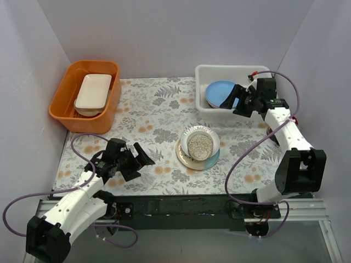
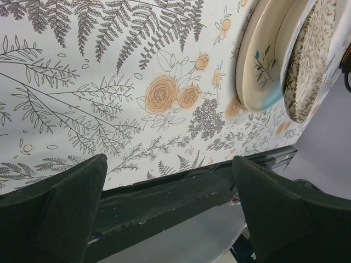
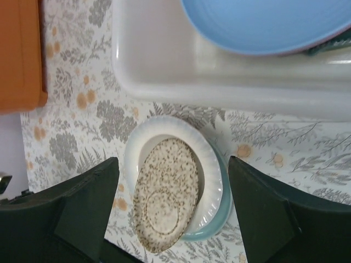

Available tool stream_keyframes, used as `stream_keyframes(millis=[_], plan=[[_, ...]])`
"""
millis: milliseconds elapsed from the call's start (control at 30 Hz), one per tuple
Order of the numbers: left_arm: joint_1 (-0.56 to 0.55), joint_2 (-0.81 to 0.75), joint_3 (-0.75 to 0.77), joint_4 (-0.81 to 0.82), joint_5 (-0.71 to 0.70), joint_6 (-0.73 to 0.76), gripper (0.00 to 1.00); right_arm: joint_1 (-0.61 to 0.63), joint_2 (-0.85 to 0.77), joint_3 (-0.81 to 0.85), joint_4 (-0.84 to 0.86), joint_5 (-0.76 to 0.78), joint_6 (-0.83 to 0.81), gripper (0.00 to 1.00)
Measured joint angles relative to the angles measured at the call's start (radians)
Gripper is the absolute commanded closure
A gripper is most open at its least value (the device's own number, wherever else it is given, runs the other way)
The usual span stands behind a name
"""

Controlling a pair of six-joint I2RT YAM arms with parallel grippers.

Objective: Place the plates into the plastic bin on the countertop
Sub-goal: Pick up the plate at the center of the board.

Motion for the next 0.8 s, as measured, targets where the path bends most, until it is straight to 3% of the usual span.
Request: stream_keyframes(millis=[367,800], plan=[[0.0,0.019,0.0,0.025,0.008,0.0,0.02,0.093,-0.152,-0.273,0.022,-0.027,0.035,0.19],[0.0,0.019,0.0,0.028,0.013,0.0,0.02,0.146,-0.27,-0.422,0.029,-0.064,0.063,0.23]])
